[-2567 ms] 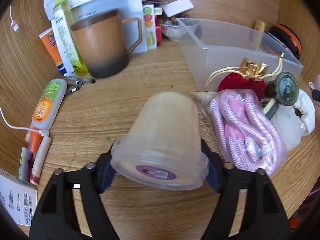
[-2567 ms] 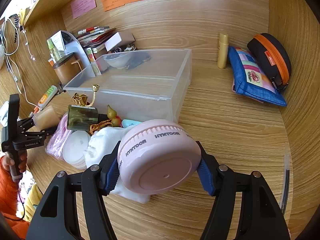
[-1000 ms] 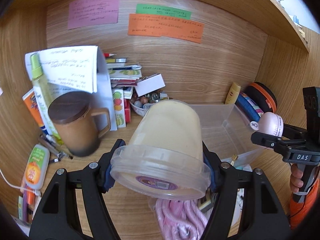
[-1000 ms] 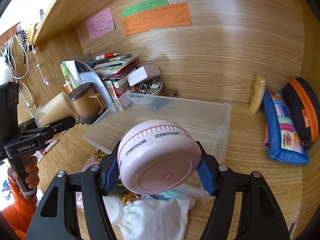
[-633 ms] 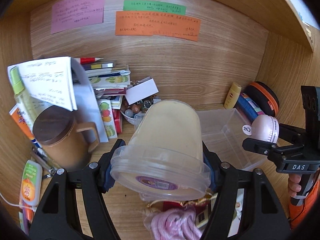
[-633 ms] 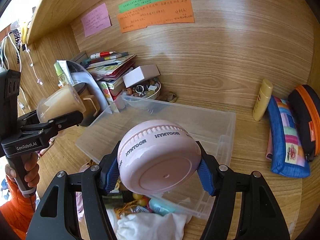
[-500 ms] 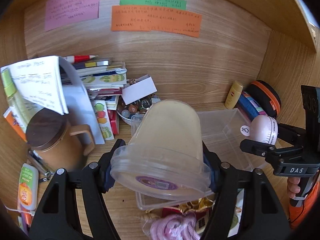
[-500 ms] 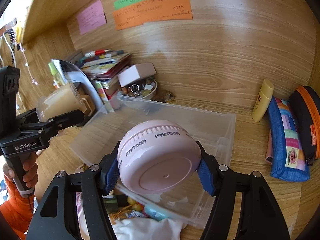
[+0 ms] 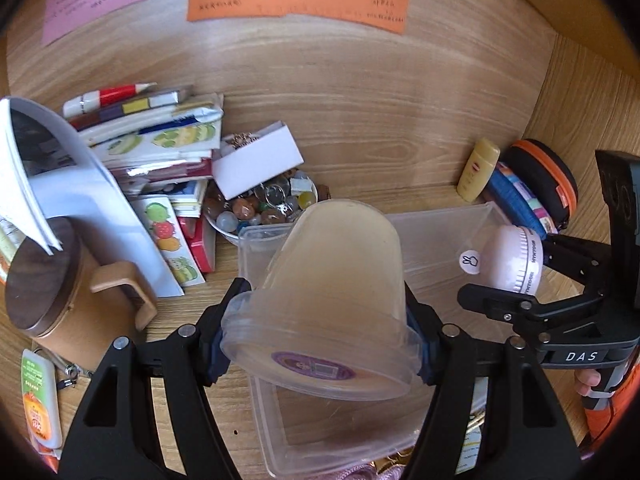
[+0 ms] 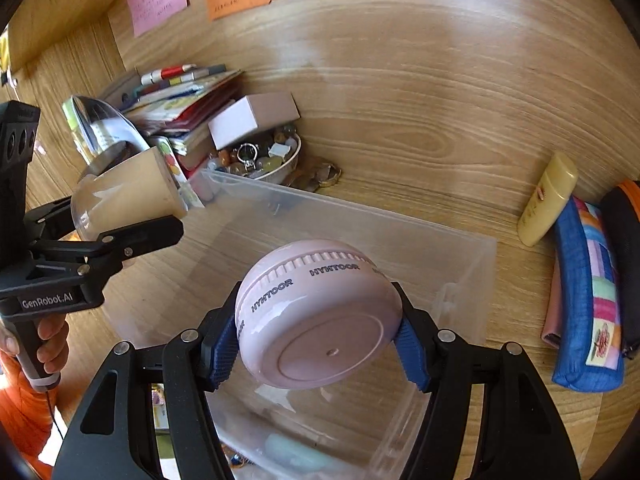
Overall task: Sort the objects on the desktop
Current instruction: 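Carry both containers up and over to the clear plastic bin, then open both tools to drop the containers into the clear bin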
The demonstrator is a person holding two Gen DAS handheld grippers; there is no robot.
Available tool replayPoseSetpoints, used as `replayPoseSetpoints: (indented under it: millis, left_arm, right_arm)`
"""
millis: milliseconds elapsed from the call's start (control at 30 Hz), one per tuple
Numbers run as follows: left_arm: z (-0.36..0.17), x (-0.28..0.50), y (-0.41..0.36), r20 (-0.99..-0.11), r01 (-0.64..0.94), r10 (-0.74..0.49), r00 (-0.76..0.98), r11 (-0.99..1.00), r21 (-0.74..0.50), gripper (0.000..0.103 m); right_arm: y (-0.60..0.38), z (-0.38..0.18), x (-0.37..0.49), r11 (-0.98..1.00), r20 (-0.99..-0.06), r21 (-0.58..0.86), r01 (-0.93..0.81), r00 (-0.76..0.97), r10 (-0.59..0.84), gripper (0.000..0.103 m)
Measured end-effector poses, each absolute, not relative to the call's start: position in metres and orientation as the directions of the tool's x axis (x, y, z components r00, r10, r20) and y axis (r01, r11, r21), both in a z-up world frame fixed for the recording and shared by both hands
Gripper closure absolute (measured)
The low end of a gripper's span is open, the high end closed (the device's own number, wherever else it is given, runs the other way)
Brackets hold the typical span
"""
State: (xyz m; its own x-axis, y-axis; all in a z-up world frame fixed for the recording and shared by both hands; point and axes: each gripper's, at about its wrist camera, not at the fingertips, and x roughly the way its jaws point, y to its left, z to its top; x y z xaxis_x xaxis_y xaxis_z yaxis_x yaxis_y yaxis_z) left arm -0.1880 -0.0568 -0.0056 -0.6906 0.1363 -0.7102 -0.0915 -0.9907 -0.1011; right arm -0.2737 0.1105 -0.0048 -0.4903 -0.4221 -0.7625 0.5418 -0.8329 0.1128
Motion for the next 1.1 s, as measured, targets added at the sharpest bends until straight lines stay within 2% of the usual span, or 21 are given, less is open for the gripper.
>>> replayPoseSetpoints:
  millis: [467, 667, 1100]
  left_arm:
    - [-0.021, -0.194, -0.044, -0.747, -0.141, 0.156, -0.647, -0.986, -0.085, 0.034]
    - [-0.023, -0.192, -0.038, -0.743, -0.152, 0.113, -0.659, -0.988, -0.016, 0.035]
    - [-0.025, -0.19, -0.04, -0.739, -0.169, 0.116, -0.664, -0.986, -0.002, 0.035]
  right_arm:
    - [0.089, -0.026, -0.281, -0.832, -0.822, 0.025, 0.553, -0.463, -0.332, 0.04]
    - [0.08, -0.039, -0.28, -0.826, -0.851, -0.022, 0.563, -0.444, -0.28, 0.04]
    - [0.071, -0.037, -0.278, -0.828, -0.846, -0.104, 0.552, -0.487, -0.218, 0.037]
